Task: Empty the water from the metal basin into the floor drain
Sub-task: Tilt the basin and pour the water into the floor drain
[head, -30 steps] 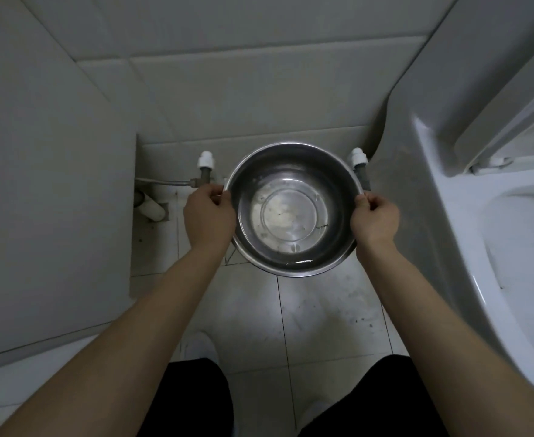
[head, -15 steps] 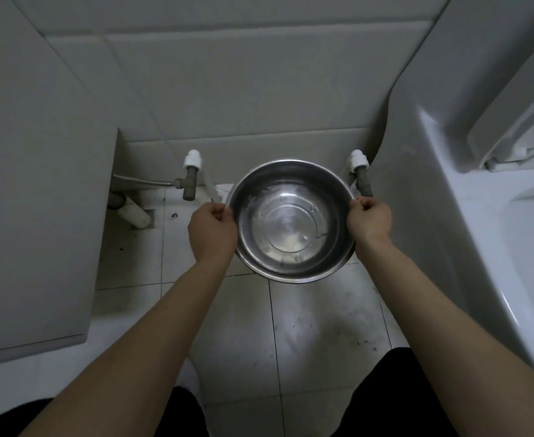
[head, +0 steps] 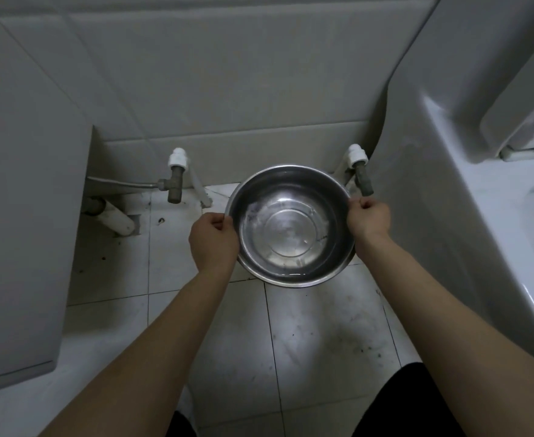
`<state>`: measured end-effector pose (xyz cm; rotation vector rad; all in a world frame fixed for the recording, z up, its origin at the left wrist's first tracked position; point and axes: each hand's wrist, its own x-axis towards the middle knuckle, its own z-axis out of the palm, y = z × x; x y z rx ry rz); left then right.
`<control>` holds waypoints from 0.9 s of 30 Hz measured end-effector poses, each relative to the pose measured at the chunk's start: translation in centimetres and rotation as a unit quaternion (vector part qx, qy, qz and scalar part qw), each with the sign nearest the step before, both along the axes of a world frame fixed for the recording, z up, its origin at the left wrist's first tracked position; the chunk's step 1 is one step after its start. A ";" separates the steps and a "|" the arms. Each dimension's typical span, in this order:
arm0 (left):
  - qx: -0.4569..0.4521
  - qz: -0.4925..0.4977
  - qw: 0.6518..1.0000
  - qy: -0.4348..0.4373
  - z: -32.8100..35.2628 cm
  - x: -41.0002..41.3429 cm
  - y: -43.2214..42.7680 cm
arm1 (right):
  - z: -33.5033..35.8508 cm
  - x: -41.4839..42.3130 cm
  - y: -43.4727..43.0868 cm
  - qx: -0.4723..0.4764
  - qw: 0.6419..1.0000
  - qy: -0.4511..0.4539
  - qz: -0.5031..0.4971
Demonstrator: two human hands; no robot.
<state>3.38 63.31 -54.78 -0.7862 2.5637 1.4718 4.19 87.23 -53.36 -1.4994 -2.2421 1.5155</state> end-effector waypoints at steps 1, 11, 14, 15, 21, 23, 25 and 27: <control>0.003 0.004 1.000 -0.001 -0.3 0.0 0.1 | -0.2 -0.2 0.0 0.001 1.000 0.001 -0.004; 0.028 0.019 0.999 -0.011 -3.2 0.1 0.1 | -2.4 -1.3 0.0 0.007 1.000 0.005 -0.010; 0.032 0.020 0.999 -0.015 -4.0 0.3 0.0 | -3.1 -1.6 -0.2 0.011 1.000 0.005 -0.004; 0.030 0.022 0.999 -0.017 -4.3 0.3 0.0 | -3.3 -1.6 -0.3 0.011 1.000 0.002 -0.003; 0.021 0.016 0.999 -0.029 -5.7 1.0 -0.3 | -4.2 -1.9 -0.6 -0.011 1.000 -0.015 -0.003; 0.018 0.016 0.999 -0.035 -6.1 1.1 -0.4 | -4.3 -2.2 -0.7 -0.015 1.000 -0.018 -0.002; 0.014 0.017 0.999 -0.038 -6.5 1.1 -0.4 | -4.5 -2.4 -0.9 -0.014 1.000 -0.022 0.008; 0.014 0.017 0.999 -0.042 -6.7 1.1 -0.5 | -4.5 -2.5 -0.9 -0.007 0.999 -0.027 0.016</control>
